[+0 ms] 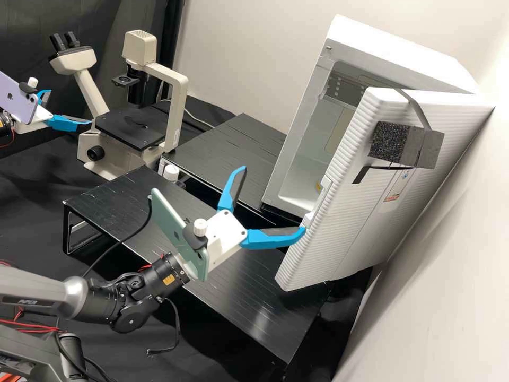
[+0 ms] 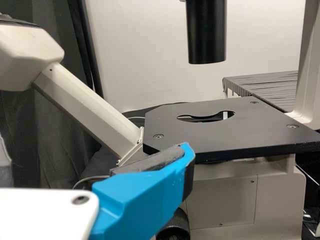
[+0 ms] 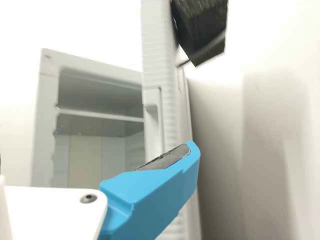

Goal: Close the incubator door.

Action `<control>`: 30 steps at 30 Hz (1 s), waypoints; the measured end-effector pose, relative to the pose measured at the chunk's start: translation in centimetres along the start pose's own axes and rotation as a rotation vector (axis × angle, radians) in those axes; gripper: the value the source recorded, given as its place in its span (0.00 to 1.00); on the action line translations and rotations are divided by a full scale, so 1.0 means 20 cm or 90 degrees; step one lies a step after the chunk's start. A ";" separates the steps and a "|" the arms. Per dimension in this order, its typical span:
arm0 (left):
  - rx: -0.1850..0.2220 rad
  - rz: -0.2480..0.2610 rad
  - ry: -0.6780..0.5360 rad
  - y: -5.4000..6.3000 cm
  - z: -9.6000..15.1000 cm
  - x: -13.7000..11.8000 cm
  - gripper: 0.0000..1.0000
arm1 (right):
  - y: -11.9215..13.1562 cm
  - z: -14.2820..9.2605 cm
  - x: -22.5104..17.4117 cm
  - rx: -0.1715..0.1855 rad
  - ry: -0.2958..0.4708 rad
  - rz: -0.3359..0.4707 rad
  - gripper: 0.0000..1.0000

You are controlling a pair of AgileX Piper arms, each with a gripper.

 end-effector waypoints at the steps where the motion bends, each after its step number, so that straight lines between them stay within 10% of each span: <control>1: 0.000 0.000 0.000 0.00 0.00 0.00 1.00 | -0.01 0.01 0.00 -0.003 -0.009 -0.001 1.00; 11: 0.000 0.000 0.000 0.00 0.00 0.00 1.00 | -0.09 0.22 0.10 -0.011 -0.137 -0.039 1.00; 21: 0.000 0.000 0.000 0.00 0.00 0.00 1.00 | -0.18 0.24 0.15 -0.017 -0.144 -0.081 1.00; 30: 0.000 0.000 0.000 0.00 0.00 0.00 1.00 | -0.28 0.20 0.16 0.024 -0.118 -0.121 1.00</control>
